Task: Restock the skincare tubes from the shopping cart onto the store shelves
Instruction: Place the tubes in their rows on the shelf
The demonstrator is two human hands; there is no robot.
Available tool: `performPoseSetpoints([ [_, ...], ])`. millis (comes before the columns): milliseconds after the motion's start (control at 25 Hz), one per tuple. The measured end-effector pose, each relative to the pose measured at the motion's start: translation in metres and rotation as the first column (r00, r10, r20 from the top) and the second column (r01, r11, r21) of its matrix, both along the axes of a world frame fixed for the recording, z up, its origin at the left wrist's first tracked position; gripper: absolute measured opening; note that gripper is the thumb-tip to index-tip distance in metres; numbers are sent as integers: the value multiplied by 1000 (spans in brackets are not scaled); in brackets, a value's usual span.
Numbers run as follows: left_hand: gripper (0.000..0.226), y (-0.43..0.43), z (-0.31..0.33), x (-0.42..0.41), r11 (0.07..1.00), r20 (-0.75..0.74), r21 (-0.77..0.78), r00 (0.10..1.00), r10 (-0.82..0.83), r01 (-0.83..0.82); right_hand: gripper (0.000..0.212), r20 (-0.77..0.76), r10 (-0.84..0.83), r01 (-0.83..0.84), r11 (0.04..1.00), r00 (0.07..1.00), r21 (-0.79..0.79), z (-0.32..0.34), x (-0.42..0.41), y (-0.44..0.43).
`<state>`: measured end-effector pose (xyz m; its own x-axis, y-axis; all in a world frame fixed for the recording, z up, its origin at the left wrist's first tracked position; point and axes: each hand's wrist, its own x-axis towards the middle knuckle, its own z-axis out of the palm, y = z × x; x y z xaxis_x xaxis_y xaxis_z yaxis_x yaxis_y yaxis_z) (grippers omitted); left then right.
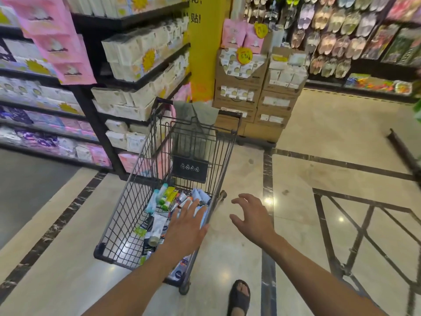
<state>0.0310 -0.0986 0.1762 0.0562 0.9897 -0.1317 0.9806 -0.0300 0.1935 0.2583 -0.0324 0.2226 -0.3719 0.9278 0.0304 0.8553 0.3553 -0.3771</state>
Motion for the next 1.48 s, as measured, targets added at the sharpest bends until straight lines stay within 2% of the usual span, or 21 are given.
performPoseSetpoints([
  [200, 61, 61, -11, 4, 993, -33, -82, 996, 86, -89, 44, 16, 109, -109, 994, 994, -13, -15, -14, 90],
  [360, 71, 103, -16, 10, 981, -28, -54, 982, 186, -188, 44, 75, 242, -240, 970, 967, -34, -22, -27, 163],
  [440, 67, 116, -20, 10, 964, -33, -104, 970, 243, -245, 45, 104, 292, -289, 956, 951, -49, -26, -34, 189],
  [640, 80, 135, -37, -9, 919, -1, -114, 925, 380, -378, 46, 78, 411, -402, 908, 908, -116, -38, -67, 237],
  [800, 83, 138, -46, -30, 883, 6, -137, 891, 453, -448, 49, 113, 518, -501, 853, 848, -149, -56, -108, 260],
  [960, 68, 138, -61, -69, 827, 25, -185, 838, 544, -531, 63, 129, 621, -590, 779, 773, -212, -69, -163, 274],
  [1160, 87, 124, -83, -112, 785, 78, -221, 792, 606, -579, 44, 137, 683, -633, 722, 718, -280, -91, -219, 279],
  [1320, 91, 103, -107, -125, 705, 80, -289, 718, 692, -648, 45, 136, 744, -672, 654, 654, -349, -120, -245, 272],
  [1480, 68, 82, -135, -122, 619, 57, -373, 648, 759, -691, 45, 161, 796, -684, 588, 583, -432, -153, -265, 266],
])
